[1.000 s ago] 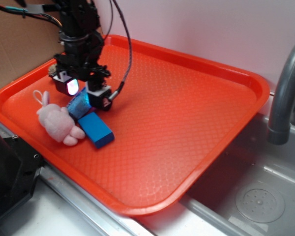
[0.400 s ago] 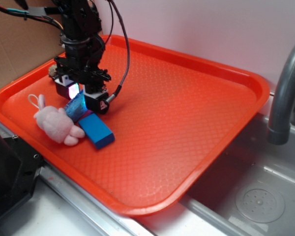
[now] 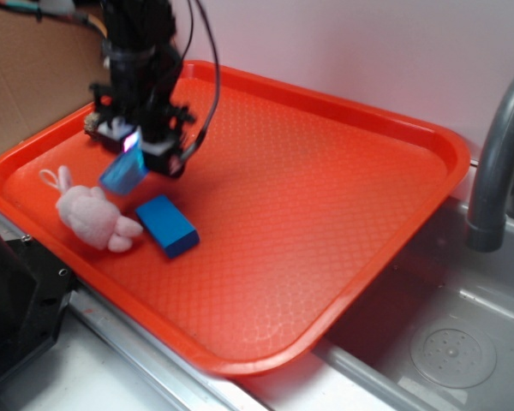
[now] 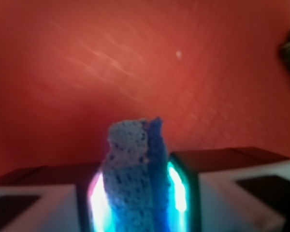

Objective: Grab the blue sponge.

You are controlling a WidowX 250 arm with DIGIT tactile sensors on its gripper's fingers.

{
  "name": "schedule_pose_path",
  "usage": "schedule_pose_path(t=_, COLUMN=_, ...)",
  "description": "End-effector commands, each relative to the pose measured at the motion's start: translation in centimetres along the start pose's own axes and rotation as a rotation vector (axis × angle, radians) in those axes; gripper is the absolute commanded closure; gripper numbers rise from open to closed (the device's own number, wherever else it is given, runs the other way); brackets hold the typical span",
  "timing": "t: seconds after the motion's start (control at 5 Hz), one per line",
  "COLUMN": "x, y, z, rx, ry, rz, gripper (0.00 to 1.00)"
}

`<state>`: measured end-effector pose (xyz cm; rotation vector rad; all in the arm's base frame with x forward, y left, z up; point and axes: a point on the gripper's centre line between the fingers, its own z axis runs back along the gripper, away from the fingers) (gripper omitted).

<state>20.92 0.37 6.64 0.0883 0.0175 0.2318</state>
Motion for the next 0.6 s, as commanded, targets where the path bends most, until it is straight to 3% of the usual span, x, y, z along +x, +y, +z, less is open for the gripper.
schedule_pose_path(t=0.0, x=4.1, y=-3.6, z=11.6, rx=-0.121, ry=-0.134, rz=-0.018, gripper=1.0)
schedule_pose_path(t=0.2, x=5.3, y=-3.4, z=10.9, rx=-0.111, ry=-0.016, rz=0.032, gripper=1.0)
schedule_pose_path(t=0.4, x=6.0, y=-3.2, z=9.1, rx=-0.067, ry=0.019, rz=0.052, gripper=1.0)
